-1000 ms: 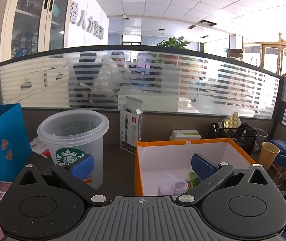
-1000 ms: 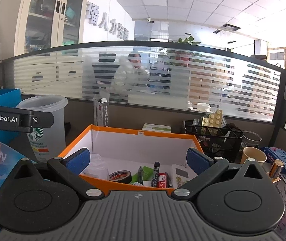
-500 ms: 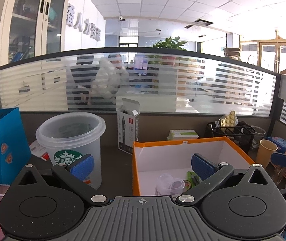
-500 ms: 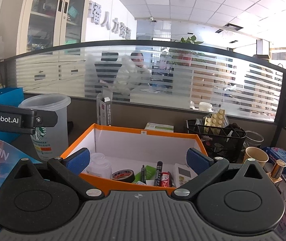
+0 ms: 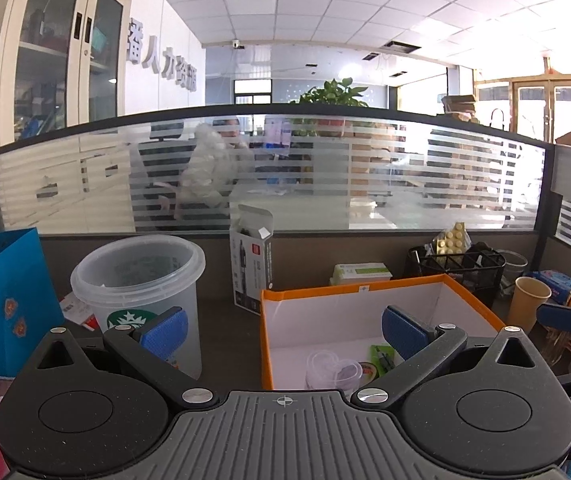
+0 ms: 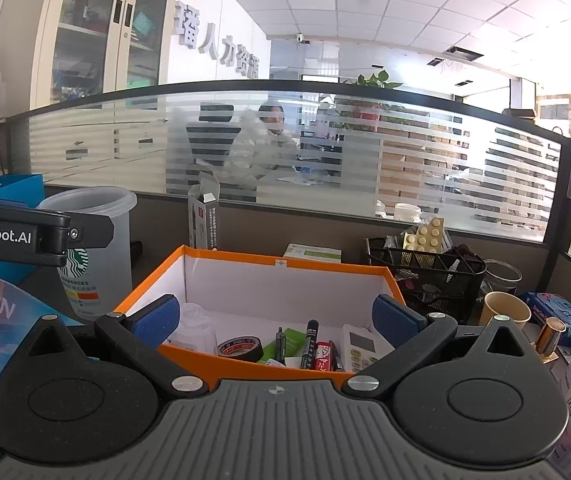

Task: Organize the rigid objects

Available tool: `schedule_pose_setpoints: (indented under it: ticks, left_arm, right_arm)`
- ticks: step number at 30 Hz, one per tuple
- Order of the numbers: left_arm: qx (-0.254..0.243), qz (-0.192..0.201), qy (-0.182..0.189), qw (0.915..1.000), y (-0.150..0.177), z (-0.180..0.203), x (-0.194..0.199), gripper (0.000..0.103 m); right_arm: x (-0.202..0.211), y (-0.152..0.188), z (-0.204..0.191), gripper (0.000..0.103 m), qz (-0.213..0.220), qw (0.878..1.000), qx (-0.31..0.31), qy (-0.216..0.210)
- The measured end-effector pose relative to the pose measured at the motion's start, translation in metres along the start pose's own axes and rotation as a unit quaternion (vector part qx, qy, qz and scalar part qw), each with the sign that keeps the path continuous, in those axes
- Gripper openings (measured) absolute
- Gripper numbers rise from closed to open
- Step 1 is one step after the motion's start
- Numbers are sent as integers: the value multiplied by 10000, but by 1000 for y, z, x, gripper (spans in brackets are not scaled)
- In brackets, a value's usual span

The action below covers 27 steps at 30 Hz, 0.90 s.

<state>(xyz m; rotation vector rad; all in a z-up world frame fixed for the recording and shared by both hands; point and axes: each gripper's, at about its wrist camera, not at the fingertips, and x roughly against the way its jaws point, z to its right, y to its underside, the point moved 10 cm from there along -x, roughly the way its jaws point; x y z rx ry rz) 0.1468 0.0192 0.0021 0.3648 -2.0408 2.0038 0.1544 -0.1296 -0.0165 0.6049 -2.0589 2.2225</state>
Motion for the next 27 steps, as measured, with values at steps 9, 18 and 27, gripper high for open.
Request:
schedule_pose_setpoints:
  ticks: [9,18,27]
  left_arm:
    - [-15,137,111,9998,-3,1,4,103]
    - [-42,285,-35,9996,-5,-6,4,103]
    - [-81,826,-80,9965,-9,-13,15,103]
  right_arm:
    - [0,1,1,103,-17,10000,-8,5]
    - [2,6,2,103,-41,10000,10,-36]
    - [4,8,0,103,-81,9999,32,-68]
